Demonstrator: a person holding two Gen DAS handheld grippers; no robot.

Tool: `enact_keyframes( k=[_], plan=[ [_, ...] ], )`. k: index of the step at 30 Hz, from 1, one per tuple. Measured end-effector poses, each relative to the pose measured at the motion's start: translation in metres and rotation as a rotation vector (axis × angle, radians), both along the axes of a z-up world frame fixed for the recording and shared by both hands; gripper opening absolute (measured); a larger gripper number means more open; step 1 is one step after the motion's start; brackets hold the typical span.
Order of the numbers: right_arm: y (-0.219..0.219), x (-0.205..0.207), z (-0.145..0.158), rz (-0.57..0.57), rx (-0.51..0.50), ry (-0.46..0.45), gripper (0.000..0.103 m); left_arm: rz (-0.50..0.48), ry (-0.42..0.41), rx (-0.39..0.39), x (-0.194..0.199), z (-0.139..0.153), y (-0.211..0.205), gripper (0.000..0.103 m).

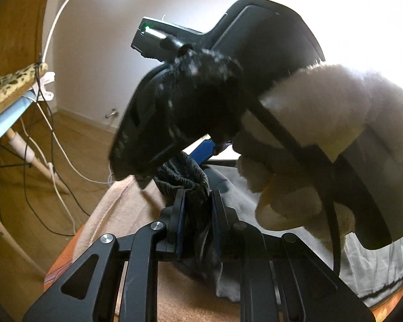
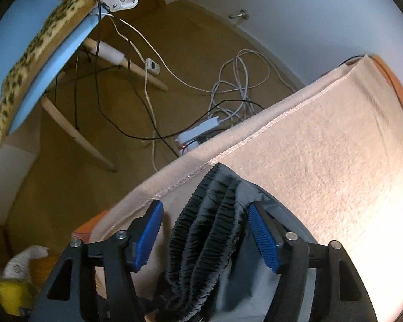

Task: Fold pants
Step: 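Lift the waistband with the right gripper toward the left gripper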

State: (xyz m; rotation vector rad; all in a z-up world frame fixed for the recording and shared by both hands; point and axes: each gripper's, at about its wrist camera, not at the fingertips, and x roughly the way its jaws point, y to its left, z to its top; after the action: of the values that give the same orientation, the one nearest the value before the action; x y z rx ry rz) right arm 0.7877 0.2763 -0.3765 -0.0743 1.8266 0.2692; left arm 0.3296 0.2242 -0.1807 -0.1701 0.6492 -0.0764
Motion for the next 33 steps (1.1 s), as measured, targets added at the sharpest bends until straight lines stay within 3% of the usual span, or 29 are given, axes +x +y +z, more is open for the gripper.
enact_keyframes(
  k=[5, 9, 10, 13, 18, 22, 33],
  plan=[
    [-0.005, 0.001, 0.003, -0.004, -0.011, -0.024, 0.036, 0.008, -0.005, 0.005, -0.001, 0.000, 0.000, 0.016],
    [-0.025, 0.000, 0.009, -0.107, 0.059, -0.040, 0.018, 0.049, -0.011, -0.002, -0.011, 0.001, 0.006, 0.023],
    [-0.029, 0.000, 0.011, -0.129, 0.072, -0.049, 0.016, 0.066, -0.003, -0.007, -0.013, 0.000, 0.009, 0.030],
    [-0.052, -0.003, 0.022, -0.238, 0.144, -0.088, 0.015, 0.099, 0.028, -0.038, -0.014, -0.004, 0.017, 0.049],
    [-0.076, -0.012, 0.039, -0.334, 0.226, -0.131, 0.014, 0.107, 0.076, -0.061, -0.004, -0.007, 0.018, 0.051],
    [-0.089, -0.018, 0.052, -0.377, 0.267, -0.158, 0.014, 0.079, 0.075, -0.017, 0.007, -0.001, 0.006, 0.051],
    [-0.111, -0.022, 0.069, -0.439, 0.319, -0.176, 0.014, 0.039, 0.048, 0.004, 0.014, 0.001, 0.000, 0.051]
  ],
)
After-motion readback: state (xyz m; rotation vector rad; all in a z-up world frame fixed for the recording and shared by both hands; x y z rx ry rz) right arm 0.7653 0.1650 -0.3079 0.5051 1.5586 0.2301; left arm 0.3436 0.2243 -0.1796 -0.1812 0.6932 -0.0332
